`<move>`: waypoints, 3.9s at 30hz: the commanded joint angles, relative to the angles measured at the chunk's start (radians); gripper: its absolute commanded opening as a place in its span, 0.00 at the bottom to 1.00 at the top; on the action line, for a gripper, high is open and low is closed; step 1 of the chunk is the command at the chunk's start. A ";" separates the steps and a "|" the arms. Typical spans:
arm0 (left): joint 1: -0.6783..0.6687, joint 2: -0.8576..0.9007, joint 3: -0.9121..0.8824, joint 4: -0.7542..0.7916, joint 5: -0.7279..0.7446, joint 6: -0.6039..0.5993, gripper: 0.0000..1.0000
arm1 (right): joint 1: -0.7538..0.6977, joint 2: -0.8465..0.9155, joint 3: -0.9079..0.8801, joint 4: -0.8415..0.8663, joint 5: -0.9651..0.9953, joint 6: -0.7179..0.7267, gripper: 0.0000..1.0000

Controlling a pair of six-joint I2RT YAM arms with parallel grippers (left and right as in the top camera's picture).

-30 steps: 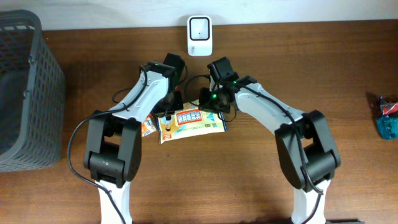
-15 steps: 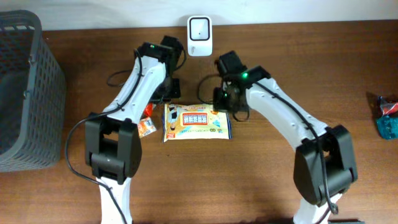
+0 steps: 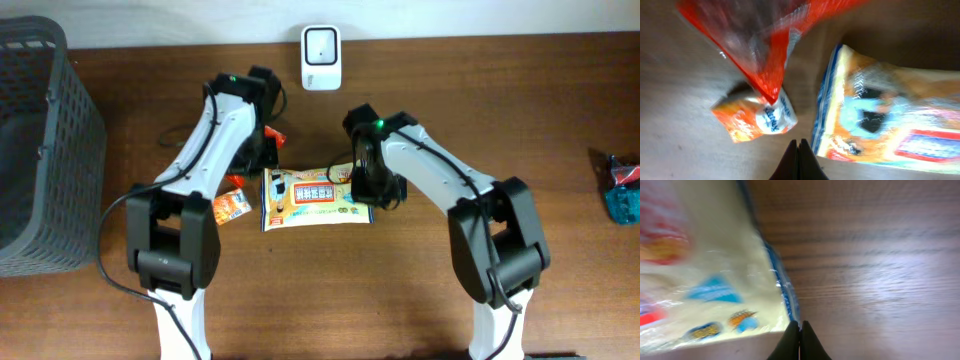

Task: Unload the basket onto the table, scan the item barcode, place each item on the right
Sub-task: 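Lift the yellow bag with the right gripper up to the scanner, then carry the yellow bag to the right table edge and release it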

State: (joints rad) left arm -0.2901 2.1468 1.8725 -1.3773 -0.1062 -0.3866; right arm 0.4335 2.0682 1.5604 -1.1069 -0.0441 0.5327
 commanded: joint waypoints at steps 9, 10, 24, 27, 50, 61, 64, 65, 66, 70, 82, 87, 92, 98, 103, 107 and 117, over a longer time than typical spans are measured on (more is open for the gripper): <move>0.322 -0.030 0.138 0.006 0.041 -0.047 0.99 | 0.127 0.036 0.274 0.041 -0.221 -1.206 0.99; 0.338 -0.030 0.138 0.006 0.055 -0.047 0.99 | 0.139 0.049 0.274 0.041 -0.215 -1.270 0.99; 0.354 -0.030 0.138 0.007 0.055 -0.046 0.99 | 0.175 0.250 0.266 0.129 -0.063 -1.270 0.55; 0.354 -0.030 0.138 0.007 0.055 -0.046 0.99 | 0.175 0.250 0.265 0.147 -0.014 -1.100 0.04; 0.354 -0.030 0.138 0.007 0.055 -0.047 0.99 | -0.199 0.212 0.638 -0.248 -1.508 -0.535 0.04; 0.354 -0.030 0.138 0.007 0.055 -0.046 0.99 | -0.130 0.212 0.638 0.473 -0.481 -0.183 0.04; 0.354 -0.030 0.138 0.007 0.055 -0.047 0.99 | -0.103 0.229 0.637 0.703 -0.321 -0.298 0.04; 0.354 -0.030 0.138 0.007 0.055 -0.046 0.99 | -0.092 0.248 0.637 0.771 -0.310 -0.318 0.04; 0.354 -0.030 0.138 0.007 0.055 -0.046 0.99 | -0.087 0.272 0.637 0.837 -0.310 -0.319 0.04; 0.354 -0.030 0.138 0.007 0.055 -0.046 0.99 | -0.094 0.320 0.637 0.825 -0.278 -0.405 0.14; 0.354 -0.030 0.138 0.007 0.055 -0.046 0.99 | -0.080 0.297 0.637 0.311 0.038 0.317 0.68; 0.354 -0.030 0.138 0.007 0.055 -0.046 0.99 | -0.054 0.402 0.594 0.306 0.101 0.501 0.68; 0.354 -0.030 0.138 0.007 0.055 -0.046 0.99 | -0.071 0.441 0.594 0.209 0.128 0.497 0.19; 0.354 -0.030 0.138 0.007 0.055 -0.046 0.99 | -0.076 0.385 0.688 0.195 0.105 0.098 0.04; 0.354 -0.030 0.138 0.007 0.055 -0.046 0.99 | -0.073 0.385 0.840 0.371 0.109 -0.351 0.04; 0.354 -0.030 0.138 0.007 0.055 -0.046 0.99 | -0.061 0.408 0.809 0.446 0.108 -0.552 0.04; 0.354 -0.030 0.138 0.007 0.055 -0.046 0.99 | -0.063 0.444 0.813 0.367 0.105 -0.624 0.04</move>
State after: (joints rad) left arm 0.0620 2.1075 2.0029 -1.3697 -0.0559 -0.4210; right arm 0.3683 2.5130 2.3711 -0.7517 0.0528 -0.1123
